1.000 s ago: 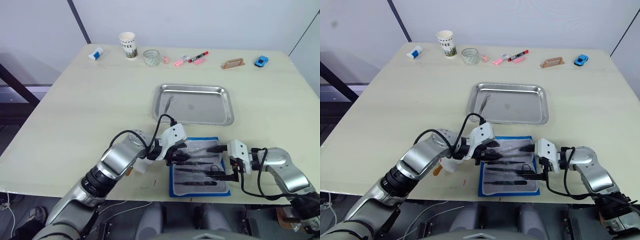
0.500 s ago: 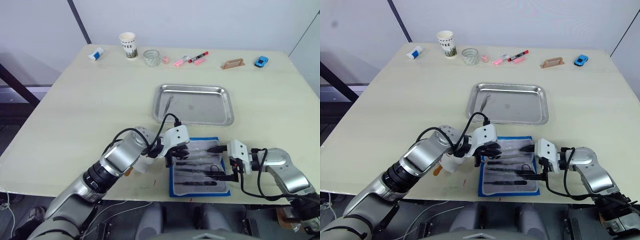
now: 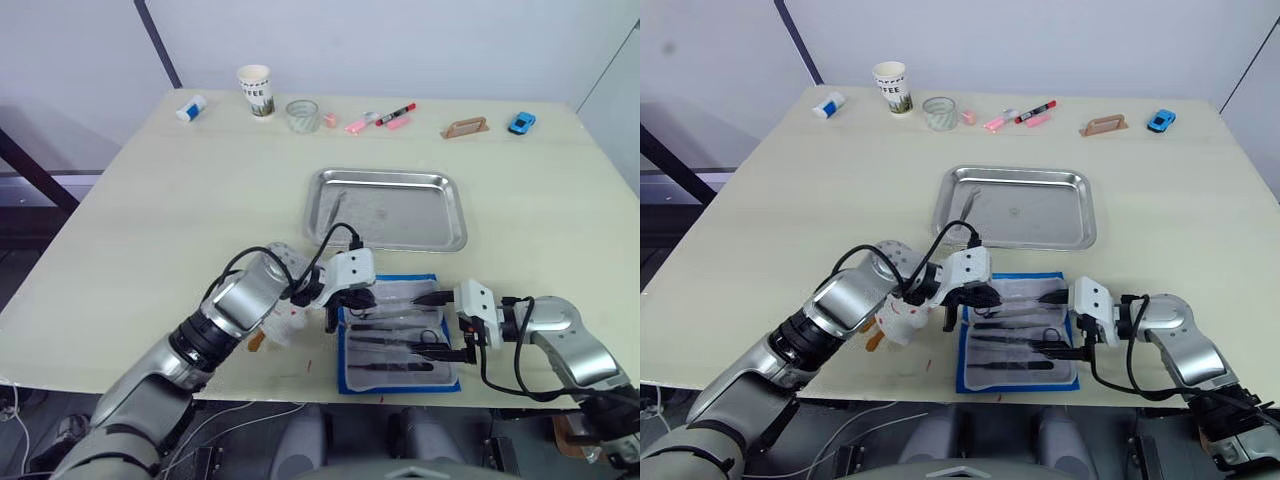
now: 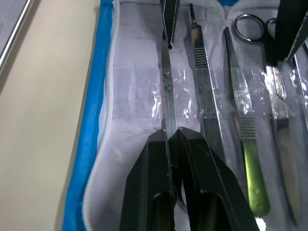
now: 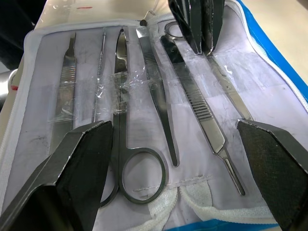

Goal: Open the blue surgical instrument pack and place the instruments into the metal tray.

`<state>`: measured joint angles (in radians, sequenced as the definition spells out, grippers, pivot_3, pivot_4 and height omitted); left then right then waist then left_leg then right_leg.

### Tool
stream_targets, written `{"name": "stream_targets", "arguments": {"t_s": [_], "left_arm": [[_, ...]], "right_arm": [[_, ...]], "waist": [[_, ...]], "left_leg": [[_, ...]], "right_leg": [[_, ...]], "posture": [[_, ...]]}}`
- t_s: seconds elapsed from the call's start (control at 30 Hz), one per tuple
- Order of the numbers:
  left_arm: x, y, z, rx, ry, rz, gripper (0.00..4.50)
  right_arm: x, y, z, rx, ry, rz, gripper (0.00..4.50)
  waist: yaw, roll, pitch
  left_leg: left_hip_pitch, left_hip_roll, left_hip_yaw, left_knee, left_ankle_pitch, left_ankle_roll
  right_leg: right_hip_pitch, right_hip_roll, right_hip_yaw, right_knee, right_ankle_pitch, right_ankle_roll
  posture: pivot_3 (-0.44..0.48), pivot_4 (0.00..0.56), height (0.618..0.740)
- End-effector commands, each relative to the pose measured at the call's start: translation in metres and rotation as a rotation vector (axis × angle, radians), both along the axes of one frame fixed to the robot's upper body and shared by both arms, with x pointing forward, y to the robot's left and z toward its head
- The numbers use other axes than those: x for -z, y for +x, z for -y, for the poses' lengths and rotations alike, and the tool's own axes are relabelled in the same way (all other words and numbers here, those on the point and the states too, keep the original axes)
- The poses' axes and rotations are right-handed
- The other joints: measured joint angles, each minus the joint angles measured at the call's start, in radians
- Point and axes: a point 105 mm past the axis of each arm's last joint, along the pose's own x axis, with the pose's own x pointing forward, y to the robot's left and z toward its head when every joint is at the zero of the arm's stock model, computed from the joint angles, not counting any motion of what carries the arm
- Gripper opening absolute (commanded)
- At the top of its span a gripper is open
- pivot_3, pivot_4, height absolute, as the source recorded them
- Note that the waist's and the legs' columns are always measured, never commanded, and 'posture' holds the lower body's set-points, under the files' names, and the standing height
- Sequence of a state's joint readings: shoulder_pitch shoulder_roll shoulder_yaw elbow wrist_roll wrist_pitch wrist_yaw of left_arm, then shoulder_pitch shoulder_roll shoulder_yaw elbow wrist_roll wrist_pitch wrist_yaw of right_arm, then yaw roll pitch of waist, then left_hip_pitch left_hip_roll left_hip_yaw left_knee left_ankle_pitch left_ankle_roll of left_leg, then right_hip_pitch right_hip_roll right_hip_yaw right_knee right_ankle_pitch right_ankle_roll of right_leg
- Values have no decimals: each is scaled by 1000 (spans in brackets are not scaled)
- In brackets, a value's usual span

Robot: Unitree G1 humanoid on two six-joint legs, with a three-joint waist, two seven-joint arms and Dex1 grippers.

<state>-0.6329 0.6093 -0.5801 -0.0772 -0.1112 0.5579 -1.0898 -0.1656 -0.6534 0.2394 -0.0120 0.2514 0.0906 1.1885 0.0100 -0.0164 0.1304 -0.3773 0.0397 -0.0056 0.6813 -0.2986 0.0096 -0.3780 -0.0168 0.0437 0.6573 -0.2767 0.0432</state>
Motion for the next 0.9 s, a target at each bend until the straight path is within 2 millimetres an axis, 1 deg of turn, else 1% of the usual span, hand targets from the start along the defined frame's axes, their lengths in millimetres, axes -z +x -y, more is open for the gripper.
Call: {"name": "stream_targets", "arguments": {"t_s": [0.03, 0.13, 0.9], "left_arm": [[5, 6, -10, -7, 52, -3, 44], [0, 6, -7, 9, 45, -5, 44], [-20, 14, -2, 43, 65, 18, 44]], "right_arm": [[25, -10, 2, 8, -67, -92, 4500], [25, -11, 0, 5, -65, -95, 4500], [27, -10, -7, 0, -61, -101, 4500]], "waist": [[0, 0, 0], [-1, 0, 0], [-18, 0, 0]], "left_leg": [[0, 0, 0, 0, 0, 0], [0, 0, 0, 0, 0, 0], [0, 0, -1, 0, 0, 0]], "right_leg": [[0, 0, 0, 0, 0, 0], [0, 0, 0, 0, 0, 0], [0, 1, -1, 0, 0, 0]], "posture": [[0, 150, 740], [0, 150, 740], [0, 150, 740]]}}
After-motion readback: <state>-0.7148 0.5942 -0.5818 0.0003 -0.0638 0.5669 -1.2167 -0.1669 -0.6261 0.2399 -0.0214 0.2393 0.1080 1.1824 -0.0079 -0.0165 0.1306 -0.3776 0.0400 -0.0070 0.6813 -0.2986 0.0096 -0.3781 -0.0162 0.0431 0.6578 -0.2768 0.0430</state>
